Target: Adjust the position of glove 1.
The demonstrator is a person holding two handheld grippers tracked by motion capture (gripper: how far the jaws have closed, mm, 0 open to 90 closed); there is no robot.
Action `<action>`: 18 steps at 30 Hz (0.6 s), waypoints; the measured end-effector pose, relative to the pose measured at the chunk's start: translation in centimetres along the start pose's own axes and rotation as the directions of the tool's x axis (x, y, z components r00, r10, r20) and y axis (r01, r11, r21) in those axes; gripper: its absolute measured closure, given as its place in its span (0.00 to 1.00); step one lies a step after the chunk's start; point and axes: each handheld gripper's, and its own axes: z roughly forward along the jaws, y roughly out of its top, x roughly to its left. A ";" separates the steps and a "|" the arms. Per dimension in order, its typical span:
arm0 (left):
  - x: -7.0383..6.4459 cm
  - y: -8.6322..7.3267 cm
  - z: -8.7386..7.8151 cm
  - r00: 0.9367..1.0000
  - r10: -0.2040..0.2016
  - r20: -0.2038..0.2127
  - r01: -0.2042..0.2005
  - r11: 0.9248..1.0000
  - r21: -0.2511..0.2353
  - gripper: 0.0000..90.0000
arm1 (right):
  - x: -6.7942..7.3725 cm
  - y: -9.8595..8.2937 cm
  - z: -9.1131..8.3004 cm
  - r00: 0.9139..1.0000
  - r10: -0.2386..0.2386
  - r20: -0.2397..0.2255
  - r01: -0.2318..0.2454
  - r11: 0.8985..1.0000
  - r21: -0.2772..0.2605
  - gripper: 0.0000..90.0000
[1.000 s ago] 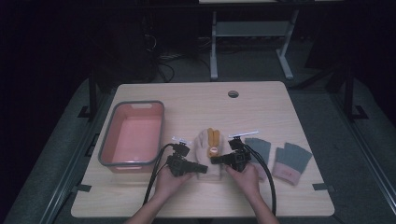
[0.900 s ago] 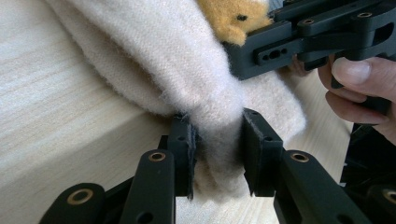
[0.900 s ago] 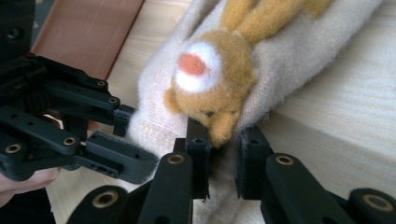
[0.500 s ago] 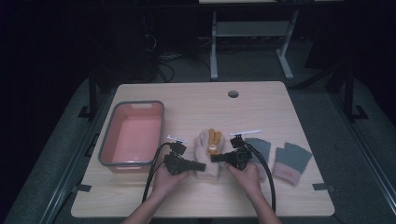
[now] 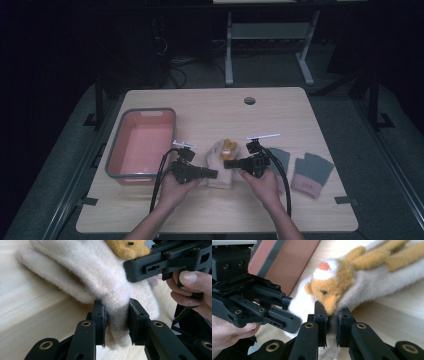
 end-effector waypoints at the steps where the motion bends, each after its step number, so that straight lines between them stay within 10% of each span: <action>1: -0.1 0.1 -0.1 1.000 0.001 -0.001 -0.001 1.000 -0.003 0.78 | 0.1 0.1 -0.1 1.000 0.001 -0.006 -0.001 1.000 -0.007 0.91; 18: -0.8 1.9 -2.9 0.999 0.040 0.007 -0.039 0.998 -0.054 0.78 | 2.2 2.6 -1.3 0.999 -0.032 -0.025 0.031 0.999 -0.030 0.91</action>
